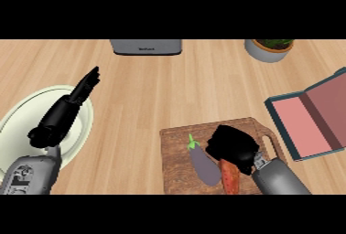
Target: Pick the sweet potato from the cutting board and place it in the cardboard box
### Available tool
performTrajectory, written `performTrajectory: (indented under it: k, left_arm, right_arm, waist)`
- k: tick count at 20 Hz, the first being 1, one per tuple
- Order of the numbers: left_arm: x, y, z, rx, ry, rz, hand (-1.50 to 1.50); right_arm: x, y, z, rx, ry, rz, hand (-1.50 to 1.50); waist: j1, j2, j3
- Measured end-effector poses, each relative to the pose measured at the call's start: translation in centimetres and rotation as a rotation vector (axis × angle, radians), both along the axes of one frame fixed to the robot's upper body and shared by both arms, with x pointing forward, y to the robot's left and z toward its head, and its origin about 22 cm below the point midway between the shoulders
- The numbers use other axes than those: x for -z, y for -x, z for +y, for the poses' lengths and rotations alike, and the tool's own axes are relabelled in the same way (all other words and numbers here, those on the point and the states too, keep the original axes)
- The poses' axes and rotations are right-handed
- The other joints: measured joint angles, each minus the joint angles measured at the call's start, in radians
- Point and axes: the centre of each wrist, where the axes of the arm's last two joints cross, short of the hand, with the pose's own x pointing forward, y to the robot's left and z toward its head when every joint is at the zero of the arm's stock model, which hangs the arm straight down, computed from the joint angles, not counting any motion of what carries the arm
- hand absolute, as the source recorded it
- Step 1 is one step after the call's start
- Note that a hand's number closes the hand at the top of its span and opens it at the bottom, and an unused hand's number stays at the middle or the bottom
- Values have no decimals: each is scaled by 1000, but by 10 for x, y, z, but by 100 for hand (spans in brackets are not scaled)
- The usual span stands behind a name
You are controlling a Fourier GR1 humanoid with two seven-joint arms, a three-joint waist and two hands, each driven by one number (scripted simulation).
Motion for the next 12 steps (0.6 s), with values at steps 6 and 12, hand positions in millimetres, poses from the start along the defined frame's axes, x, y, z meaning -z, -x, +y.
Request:
performTrajectory:
  k: [6, 12]
  left_arm:
    - [-1, 1, 2, 4, 1, -7, 0]
    - [-4, -1, 0, 32, -1, -6, 0]
  right_arm:
    - [-6, -34, -5, 563, -153, 10, 150]
    - [-42, -77, 15, 944, -280, -122, 150]
  waist:
    - [5, 9, 3]
    - [38, 14, 5]
